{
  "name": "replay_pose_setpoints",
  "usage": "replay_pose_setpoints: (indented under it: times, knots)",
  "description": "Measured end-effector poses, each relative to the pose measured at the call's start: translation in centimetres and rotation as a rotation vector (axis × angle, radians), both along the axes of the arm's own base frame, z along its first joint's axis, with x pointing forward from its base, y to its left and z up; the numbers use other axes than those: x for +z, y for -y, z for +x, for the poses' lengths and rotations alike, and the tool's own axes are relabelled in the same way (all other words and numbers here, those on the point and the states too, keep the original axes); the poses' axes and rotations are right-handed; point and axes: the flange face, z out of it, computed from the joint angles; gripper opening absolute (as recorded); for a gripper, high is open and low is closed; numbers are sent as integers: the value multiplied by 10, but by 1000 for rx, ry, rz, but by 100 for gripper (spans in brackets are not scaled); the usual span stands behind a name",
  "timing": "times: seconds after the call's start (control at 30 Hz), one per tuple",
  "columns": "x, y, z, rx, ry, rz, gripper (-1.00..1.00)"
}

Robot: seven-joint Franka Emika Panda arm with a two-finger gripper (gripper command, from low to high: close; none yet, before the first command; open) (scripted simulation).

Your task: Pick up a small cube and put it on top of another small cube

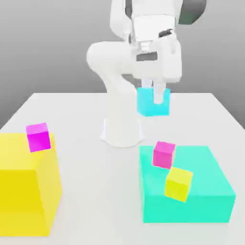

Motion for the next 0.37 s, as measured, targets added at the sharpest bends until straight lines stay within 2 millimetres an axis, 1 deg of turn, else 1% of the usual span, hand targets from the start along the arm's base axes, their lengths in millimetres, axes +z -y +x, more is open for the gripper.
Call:
replay_pose_setpoints:
  times: [0.03,0.07,0.23,0.27,0.37]
  knots:
    - [-19,-4,-12,-25,-54,-6,-100]
    - [-34,-6,-17,-39,-80,-10,-100]
    - [-93,-8,-22,-52,-106,-15,-100]
    - [-100,-8,-23,-52,-106,-15,100]
    - [-100,-8,-23,-52,-106,-15,100]
